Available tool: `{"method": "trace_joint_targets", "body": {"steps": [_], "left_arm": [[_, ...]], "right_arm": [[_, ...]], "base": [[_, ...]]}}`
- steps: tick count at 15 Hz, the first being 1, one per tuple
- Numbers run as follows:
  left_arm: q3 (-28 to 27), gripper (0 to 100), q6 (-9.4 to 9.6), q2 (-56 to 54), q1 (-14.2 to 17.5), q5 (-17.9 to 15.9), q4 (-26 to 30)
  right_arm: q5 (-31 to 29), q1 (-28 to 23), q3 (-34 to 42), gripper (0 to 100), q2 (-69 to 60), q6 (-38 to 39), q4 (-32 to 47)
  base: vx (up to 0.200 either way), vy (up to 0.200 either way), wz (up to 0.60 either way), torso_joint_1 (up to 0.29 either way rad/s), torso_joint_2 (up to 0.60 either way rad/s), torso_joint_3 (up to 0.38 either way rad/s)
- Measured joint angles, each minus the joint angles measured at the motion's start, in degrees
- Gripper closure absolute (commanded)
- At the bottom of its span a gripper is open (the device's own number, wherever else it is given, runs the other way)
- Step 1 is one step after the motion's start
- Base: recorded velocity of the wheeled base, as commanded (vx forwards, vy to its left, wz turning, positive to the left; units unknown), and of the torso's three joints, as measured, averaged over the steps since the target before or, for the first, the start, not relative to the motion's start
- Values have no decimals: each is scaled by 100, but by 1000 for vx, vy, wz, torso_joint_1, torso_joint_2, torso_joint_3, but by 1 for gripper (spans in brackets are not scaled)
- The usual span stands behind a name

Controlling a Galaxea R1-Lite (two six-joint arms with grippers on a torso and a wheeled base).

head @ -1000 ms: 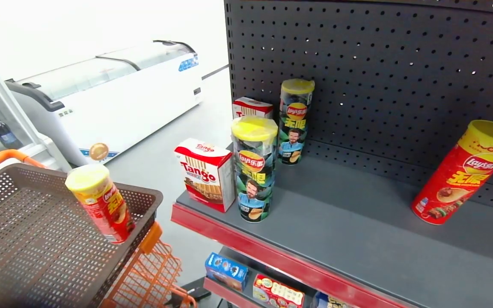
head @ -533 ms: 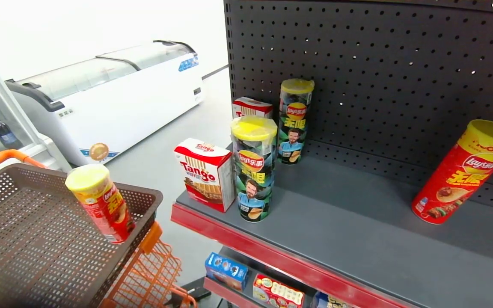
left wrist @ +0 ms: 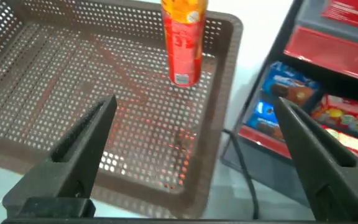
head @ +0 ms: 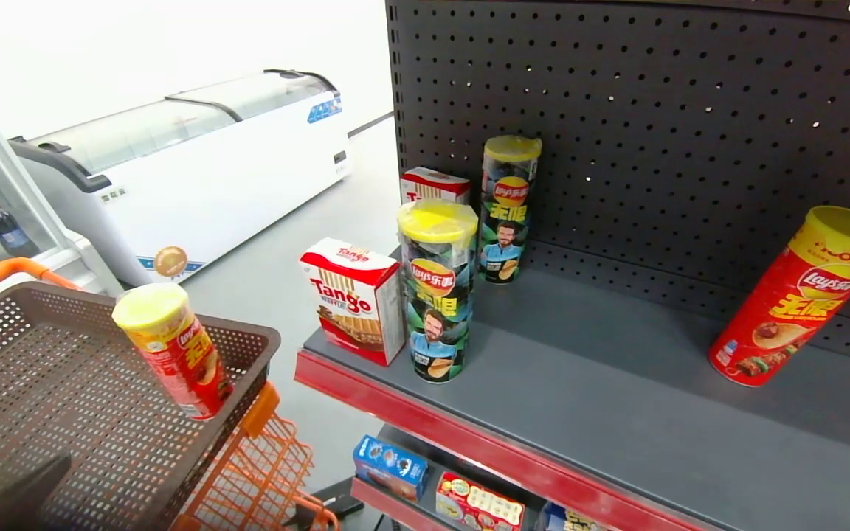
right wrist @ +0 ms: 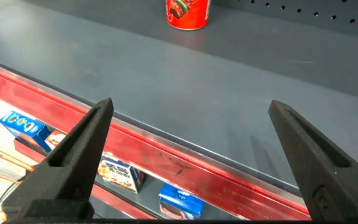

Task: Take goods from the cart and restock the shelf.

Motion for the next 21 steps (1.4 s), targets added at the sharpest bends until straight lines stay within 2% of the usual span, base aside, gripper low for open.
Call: {"method": "trace_joint_targets", "body": {"steps": [3,5,9,11,14,19,21], "left_arm": [[132,0,191,1124,157,79,-1086],[201,0,255,1869,188,141,-1804],[221,0,250,3473,196,145,-3473],[234,0,241,4214,188,111,-4120],[260,0,235,5261,165,98,-5508],[190,0,228,6518,52,98,-7011],[118,0,224,6844,-16,101,-7255]], "right_arm": [[0,-2,0,0,0,2,0],[0,-2,0,0,0,2,0],[0,0,0,0,0,0,0],[0,0,0,0,0,0,0],[0,-2,0,0,0,0,0],[0,0,0,0,0,2,0],[0,-5,0,0,0,2,0]], "base": [[0,0,0,0,0,0],[0,0,0,0,0,0],[0,0,0,0,0,0],[0,0,0,0,0,0],[0,0,0,0,0,0],[0,0,0,0,0,0],[0,0,0,0,0,0]]}}
